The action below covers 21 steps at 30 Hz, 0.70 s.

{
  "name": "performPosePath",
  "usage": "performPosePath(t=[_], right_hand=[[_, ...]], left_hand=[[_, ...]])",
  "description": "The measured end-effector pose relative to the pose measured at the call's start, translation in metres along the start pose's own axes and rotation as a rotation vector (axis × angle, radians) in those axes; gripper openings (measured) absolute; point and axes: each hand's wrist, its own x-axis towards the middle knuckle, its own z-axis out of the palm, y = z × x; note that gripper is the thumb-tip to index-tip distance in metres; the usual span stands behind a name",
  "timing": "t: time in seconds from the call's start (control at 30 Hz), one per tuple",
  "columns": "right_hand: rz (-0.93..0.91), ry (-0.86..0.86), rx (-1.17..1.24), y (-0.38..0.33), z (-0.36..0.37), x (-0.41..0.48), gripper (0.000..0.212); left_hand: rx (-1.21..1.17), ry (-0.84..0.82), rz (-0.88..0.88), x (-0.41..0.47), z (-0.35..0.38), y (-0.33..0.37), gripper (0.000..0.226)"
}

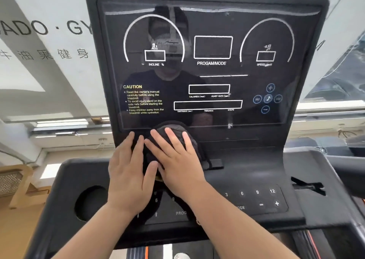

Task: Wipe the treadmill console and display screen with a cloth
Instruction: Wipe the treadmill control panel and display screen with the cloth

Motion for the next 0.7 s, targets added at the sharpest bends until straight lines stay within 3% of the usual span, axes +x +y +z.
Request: performPosePath(t=[0.13,0.4,0.7], right_hand=[[0.157,0.036,0.011,0.047,-0.003,-0.036,0.064],[0.621,0.025,0.025,0.145,-0.017,-0.103,0.064],[0.343,0.092,0.039,0.1,-0.005,-0.046,0.079]], left_hand=[[0.048,-0.042,0.079,-0.001,0.013,0.015,0.069],[0.055,-0.077,0.062,-0.003,0.027,0.031,0.071],[0.07,-0.042,0.074,0.002,0.023,0.04,0.07]])
